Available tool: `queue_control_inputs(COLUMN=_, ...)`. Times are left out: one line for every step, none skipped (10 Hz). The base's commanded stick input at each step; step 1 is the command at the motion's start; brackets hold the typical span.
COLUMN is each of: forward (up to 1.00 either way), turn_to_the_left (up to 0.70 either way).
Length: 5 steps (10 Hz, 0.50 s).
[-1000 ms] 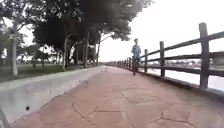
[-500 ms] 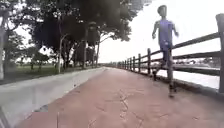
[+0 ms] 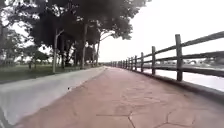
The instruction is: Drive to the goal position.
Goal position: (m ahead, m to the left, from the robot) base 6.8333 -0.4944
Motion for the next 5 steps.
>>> queue_control_inputs(forward=1.0, turn_to_the_left=0.0)
queue_control_inputs(forward=1.0, turn_to_the_left=0.0)
queue_control_inputs(forward=1.0, turn_to_the_left=0.0)
queue_control_inputs(forward=1.0, turn_to_the_left=0.0)
queue_control_inputs(forward=1.0, turn_to_the_left=0.0)
